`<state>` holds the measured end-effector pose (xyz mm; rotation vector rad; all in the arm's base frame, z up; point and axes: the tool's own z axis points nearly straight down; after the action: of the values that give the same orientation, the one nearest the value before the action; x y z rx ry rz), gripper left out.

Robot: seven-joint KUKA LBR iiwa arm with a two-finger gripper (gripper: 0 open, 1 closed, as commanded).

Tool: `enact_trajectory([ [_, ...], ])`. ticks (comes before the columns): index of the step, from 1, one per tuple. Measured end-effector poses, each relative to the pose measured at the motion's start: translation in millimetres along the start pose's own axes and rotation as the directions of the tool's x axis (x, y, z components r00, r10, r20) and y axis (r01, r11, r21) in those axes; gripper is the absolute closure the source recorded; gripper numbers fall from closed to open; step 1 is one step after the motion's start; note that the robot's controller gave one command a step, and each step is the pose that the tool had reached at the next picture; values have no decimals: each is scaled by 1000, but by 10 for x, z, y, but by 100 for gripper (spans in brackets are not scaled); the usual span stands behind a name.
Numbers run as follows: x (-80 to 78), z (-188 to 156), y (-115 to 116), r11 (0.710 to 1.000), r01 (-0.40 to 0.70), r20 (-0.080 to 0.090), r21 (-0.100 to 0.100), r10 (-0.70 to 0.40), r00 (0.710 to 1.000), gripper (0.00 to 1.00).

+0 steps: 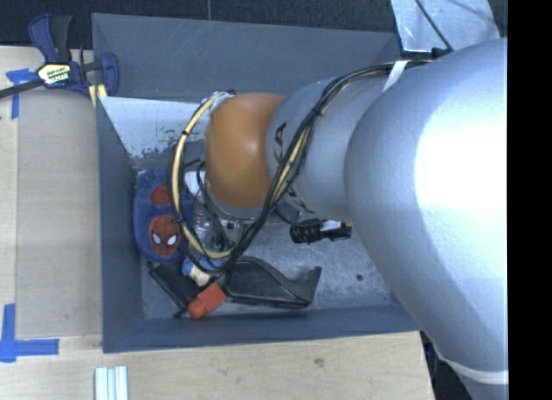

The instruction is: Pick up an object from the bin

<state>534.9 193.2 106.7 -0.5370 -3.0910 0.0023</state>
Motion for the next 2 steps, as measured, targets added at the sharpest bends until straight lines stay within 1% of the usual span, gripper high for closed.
enact_trajectory([
  [1,53,274,139,885,467,30,1,-466,884,100],
  [2,350,-568,358,884,467,14,-3,-467,884,100],
])
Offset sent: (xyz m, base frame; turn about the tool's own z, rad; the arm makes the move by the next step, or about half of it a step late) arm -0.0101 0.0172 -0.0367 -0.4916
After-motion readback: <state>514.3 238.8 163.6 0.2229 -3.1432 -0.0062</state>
